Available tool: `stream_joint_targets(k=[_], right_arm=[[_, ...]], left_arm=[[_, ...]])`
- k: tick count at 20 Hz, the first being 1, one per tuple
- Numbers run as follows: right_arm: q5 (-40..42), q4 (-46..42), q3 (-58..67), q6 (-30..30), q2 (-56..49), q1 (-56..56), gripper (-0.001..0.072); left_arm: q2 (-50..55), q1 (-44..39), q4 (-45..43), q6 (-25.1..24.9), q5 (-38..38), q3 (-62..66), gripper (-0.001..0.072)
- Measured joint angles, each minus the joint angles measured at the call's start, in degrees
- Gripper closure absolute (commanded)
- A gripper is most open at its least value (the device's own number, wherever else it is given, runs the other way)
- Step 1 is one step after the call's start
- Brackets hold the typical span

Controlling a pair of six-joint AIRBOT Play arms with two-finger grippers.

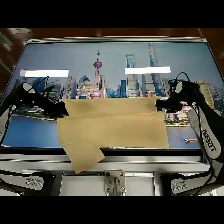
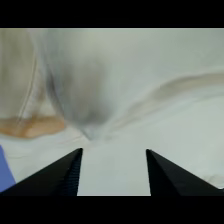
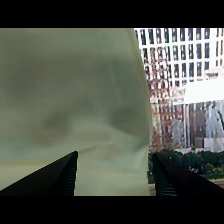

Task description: Fold the shirts.

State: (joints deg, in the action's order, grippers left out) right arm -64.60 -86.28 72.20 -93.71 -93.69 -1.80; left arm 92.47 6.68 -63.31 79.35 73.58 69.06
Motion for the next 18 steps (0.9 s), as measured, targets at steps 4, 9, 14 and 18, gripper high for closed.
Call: stream_joint_targets(k=[4, 9, 14, 18], right_arm=[[-2.0, 0.2, 0.2, 4.2, 5.5, -2.3, 0.0126], [-12.6, -0.1, -2.2, 9.8, 13.9, -17.6, 0.0126], [-15.0, 8.0, -10.7, 13.3, 19.3, -33.5, 0.0126], [-13.9, 11.7, -13.9, 15.0, 20.5, -37.5, 0.0125]], left_arm=[[-1.9, 4.2, -0.2, 1.6, 6.8, 2.1, 0.0197], [-13.1, 13.2, -1.4, 1.4, 12.3, -8.4, 0.0197], [-23.8, 19.3, 2.5, -1.8, 7.4, -30.8, 0.0215], [-25.6, 18.5, 6.1, -3.2, 2.3, -39.3, 0.0214]])
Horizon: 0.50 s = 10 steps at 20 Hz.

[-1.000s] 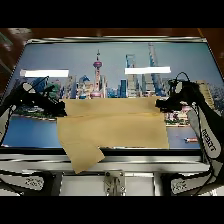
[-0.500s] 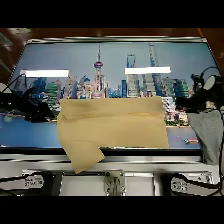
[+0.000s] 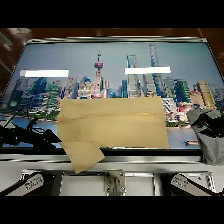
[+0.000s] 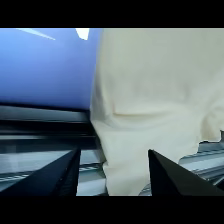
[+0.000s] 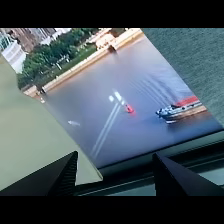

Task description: Fold the shirts.

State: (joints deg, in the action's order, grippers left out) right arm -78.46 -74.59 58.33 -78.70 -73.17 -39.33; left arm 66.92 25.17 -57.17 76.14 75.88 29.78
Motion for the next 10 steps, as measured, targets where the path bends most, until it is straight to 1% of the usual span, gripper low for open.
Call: stream_joint_targets(k=[4, 6, 10], right_arm=[[2.5, 1.7, -0.9, 0.9, 0.0, -1.1, 0.0125], [3.2, 1.8, -1.1, 1.0, -0.7, -1.4, 0.0125], [3.8, 2.7, -1.2, 1.2, -2.2, -1.5, 0.0125]], left_arm=[[1.8, -3.8, 1.0, -0.7, -3.0, -3.1, 0.0217], [3.0, -5.6, 1.3, -1.1, -3.7, -3.6, 0.0256], [4.3, -8.4, 1.7, -1.4, -4.2, -4.1, 0.0256]])
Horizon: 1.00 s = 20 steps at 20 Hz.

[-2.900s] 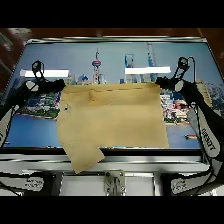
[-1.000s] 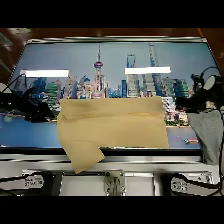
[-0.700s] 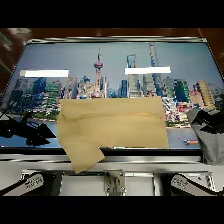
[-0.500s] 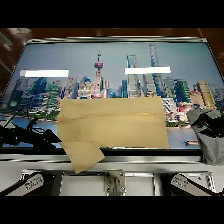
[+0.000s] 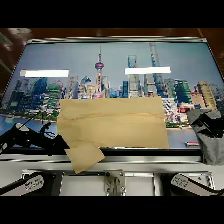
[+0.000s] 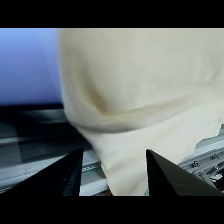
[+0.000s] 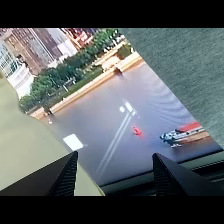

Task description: Fold the shirts.

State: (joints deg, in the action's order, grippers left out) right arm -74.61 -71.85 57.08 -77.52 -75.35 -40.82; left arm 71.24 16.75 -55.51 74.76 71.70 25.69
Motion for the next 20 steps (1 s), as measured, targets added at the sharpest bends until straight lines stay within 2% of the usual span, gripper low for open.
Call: stream_joint_targets(k=[7, 8, 9, 11, 12, 13, 20], right_arm=[[0.7, 0.8, -0.1, 0.0, -1.1, 0.0, 0.0125], [0.6, 0.8, -0.1, 0.0, -1.1, 0.0, 0.0125], [0.6, 0.9, -0.1, 0.0, -1.2, 0.0, 0.0125], [0.2, 0.9, -0.3, 0.2, -1.2, 0.0, 0.0124], [-0.4, 0.9, -0.8, 0.5, -1.2, 0.0, 0.0123], [-1.2, 1.0, -1.7, 1.2, -1.2, 0.0, 0.0123], [-5.1, 5.7, -14.6, 9.2, -1.2, 0.0, 0.0124]], left_arm=[[0.5, -3.4, 0.5, 0.5, -0.1, -0.9, 0.0275], [0.5, -3.7, 0.7, 0.5, -0.5, -1.4, 0.0368], [0.5, -4.0, 0.8, 0.8, -1.0, -2.0, 0.0402], [0.5, -4.3, 1.2, 1.3, -2.3, -3.3, 0.0572], [0.5, -4.5, 1.2, 1.3, -3.1, -3.8, 0.0586], [0.5, -4.5, 1.6, 1.6, -3.6, -4.1, 0.0664], [0.1, -4.7, 3.6, -0.6, -5.2, -4.7, 0.0663]])
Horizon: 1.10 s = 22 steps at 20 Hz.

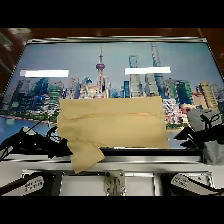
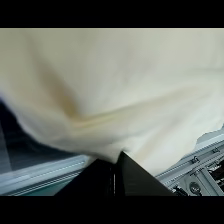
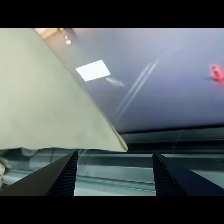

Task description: Fold the shirts.

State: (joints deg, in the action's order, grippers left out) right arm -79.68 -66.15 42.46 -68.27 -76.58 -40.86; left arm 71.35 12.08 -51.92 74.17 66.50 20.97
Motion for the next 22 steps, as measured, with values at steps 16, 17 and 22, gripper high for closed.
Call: stream_joint_targets(k=[16, 17, 22], right_arm=[[8.5, 7.3, -11.5, 2.5, 0.0, 2.7, 0.0451], [10.2, 7.2, -11.5, 2.4, -0.1, 4.2, 0.0603], [14.2, 7.8, -7.5, 2.6, 0.5, 9.6, 0.0647]], left_arm=[[-9.4, 0.1, 0.8, -2.0, 3.6, 3.3, 0.0663], [-9.5, 0.1, 0.9, -2.0, 3.8, 3.9, 0.0663], [-9.6, 0.1, 0.9, -3.4, 6.2, 10.1, 0.0663]])
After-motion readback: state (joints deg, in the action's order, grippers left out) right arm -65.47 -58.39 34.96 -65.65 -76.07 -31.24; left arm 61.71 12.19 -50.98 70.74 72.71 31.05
